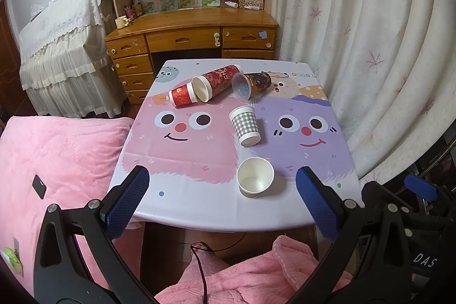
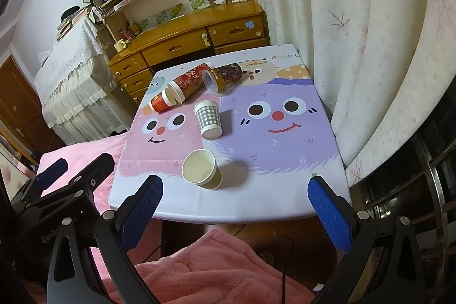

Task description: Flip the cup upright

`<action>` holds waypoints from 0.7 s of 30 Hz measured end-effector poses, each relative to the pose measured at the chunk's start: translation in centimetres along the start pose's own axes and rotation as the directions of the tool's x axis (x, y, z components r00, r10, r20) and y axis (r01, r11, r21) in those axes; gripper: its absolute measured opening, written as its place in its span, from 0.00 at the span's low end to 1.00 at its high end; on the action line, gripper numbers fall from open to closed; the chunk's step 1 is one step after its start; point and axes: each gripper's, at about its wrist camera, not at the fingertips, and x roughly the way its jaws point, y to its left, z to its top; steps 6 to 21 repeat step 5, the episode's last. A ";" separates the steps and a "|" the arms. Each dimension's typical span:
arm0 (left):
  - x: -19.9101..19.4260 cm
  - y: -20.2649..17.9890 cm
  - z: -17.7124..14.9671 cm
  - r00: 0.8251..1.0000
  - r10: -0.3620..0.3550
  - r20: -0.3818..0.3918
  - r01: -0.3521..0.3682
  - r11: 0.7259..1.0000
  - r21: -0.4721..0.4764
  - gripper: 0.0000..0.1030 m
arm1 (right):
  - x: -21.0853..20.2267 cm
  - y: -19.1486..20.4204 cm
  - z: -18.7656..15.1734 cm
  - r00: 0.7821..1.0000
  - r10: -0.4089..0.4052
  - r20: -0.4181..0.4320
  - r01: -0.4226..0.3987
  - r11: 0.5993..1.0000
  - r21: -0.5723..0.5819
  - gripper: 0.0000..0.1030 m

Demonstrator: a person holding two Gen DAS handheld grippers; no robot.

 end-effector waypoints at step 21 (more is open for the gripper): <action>0.0 -0.1 0.0 1.000 0.001 0.002 -0.001 1.000 0.003 0.99 | 0.0 -0.1 0.0 1.000 0.001 -0.001 -0.001 1.000 0.002 1.00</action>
